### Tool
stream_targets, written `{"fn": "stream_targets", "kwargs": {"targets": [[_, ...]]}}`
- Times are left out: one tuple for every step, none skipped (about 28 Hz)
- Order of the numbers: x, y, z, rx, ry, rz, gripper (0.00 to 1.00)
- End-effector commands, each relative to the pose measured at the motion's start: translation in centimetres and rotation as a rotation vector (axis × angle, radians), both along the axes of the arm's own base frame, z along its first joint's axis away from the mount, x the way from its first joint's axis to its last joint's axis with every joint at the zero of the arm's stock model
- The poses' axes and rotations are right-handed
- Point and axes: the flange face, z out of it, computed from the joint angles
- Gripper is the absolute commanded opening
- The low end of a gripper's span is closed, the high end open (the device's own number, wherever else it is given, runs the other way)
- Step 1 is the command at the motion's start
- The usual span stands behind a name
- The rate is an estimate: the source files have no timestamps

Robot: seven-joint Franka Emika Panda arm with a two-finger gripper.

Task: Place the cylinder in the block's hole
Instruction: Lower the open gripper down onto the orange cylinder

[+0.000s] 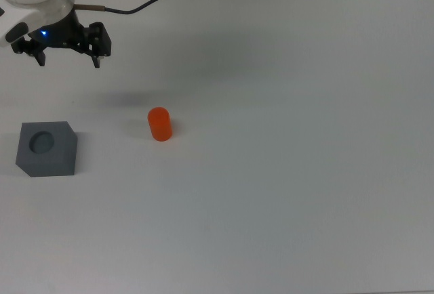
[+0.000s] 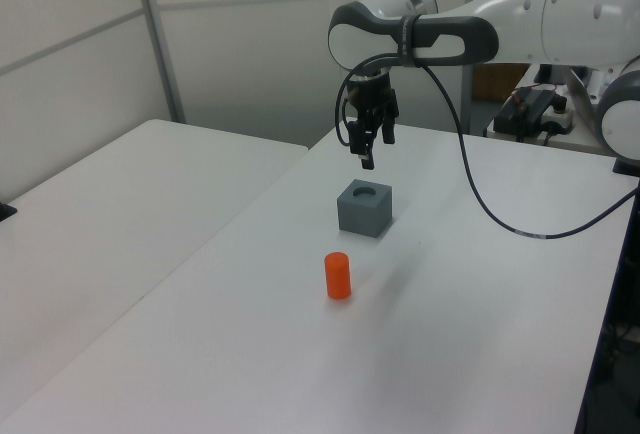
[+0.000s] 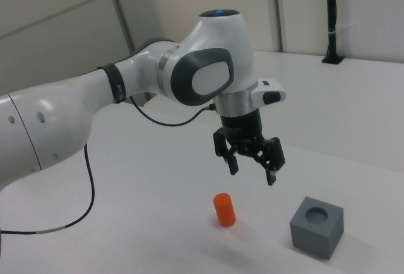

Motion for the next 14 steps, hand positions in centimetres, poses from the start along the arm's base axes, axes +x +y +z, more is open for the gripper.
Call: {"fn": "stream_targets", "kwargs": {"targets": [[0.3, 2.5, -1.9, -0.027, 0.059, 0.067, 1.0], [0.4, 3.0, -2.6, -0.023, 0.071, 0.075, 1.0], [0.5, 3.6, -3.2, -0.019, 0.081, 0.084, 1.0], [0.7, 4.3, -3.5, -0.017, 0.083, 0.093, 1.0], [0.9, 5.0, -3.8, -0.015, 0.085, 0.102, 1.0], [1.2, 6.2, -4.8, -0.01, 0.09, 0.119, 1.0], [1.2, 6.9, -5.3, -0.005, 0.093, 0.129, 1.0], [1.2, 7.4, -5.8, -0.004, 0.097, 0.132, 1.0], [1.3, 8.2, -6.2, -0.002, 0.099, 0.138, 1.0], [1.3, 9.0, -6.6, 0.0, 0.103, 0.141, 1.0], [1.3, 9.7, -6.9, -0.001, 0.107, 0.144, 1.0], [1.3, 10.6, -7.5, -0.005, 0.115, 0.149, 1.0], [1.4, 11.2, -7.8, -0.007, 0.115, 0.158, 1.0], [1.5, 11.7, -8.0, -0.01, 0.112, 0.167, 1.0]]}}
